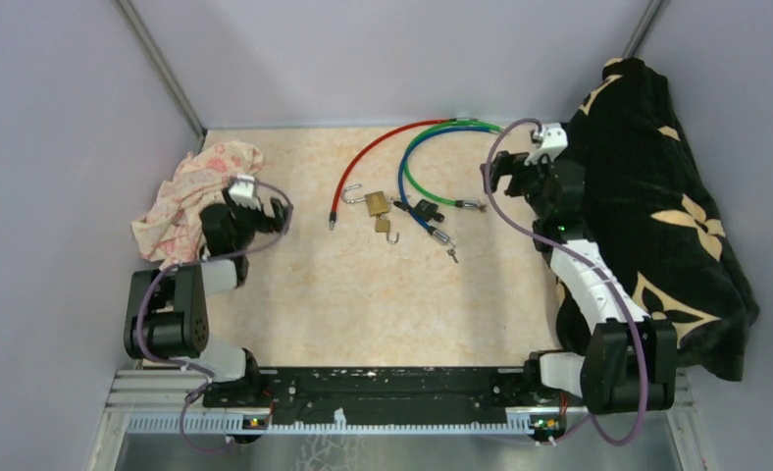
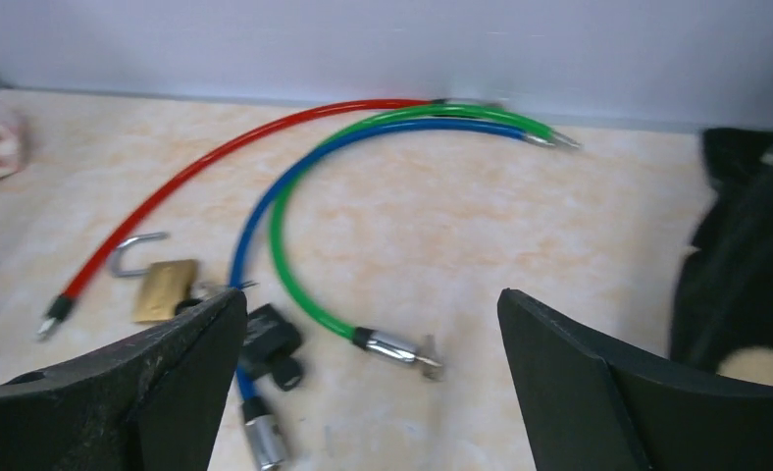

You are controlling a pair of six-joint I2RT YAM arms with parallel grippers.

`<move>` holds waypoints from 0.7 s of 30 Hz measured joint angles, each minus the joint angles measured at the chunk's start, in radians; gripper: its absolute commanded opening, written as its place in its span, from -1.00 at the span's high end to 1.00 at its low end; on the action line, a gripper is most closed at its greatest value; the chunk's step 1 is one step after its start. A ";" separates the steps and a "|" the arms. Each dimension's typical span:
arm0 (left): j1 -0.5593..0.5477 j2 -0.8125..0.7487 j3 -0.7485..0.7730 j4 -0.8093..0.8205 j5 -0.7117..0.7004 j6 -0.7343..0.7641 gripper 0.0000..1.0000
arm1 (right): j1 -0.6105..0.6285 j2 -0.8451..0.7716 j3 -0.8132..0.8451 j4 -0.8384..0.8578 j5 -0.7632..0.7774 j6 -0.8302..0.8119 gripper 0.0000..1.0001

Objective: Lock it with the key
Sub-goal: Pick up the lock from the center of the board.

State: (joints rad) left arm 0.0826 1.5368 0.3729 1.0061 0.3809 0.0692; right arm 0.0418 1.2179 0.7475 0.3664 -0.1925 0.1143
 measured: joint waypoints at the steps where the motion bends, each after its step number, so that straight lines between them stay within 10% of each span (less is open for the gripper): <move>1: 0.008 -0.019 0.091 -0.122 -0.002 -0.003 -0.97 | 0.014 0.005 0.048 -0.053 -0.030 0.002 -0.93; 8: 0.038 -0.104 0.600 -0.726 0.047 0.023 -0.67 | 0.280 0.120 0.277 -0.414 -0.025 -0.018 -0.69; 21: -0.117 0.072 0.726 -1.277 0.182 0.014 -0.33 | 0.459 0.502 0.605 -0.715 0.154 -0.024 -0.42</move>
State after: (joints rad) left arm -0.0341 1.6093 1.0992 -0.2707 0.5629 0.0837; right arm 0.5007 1.7203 1.3521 -0.3481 -0.0383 0.0898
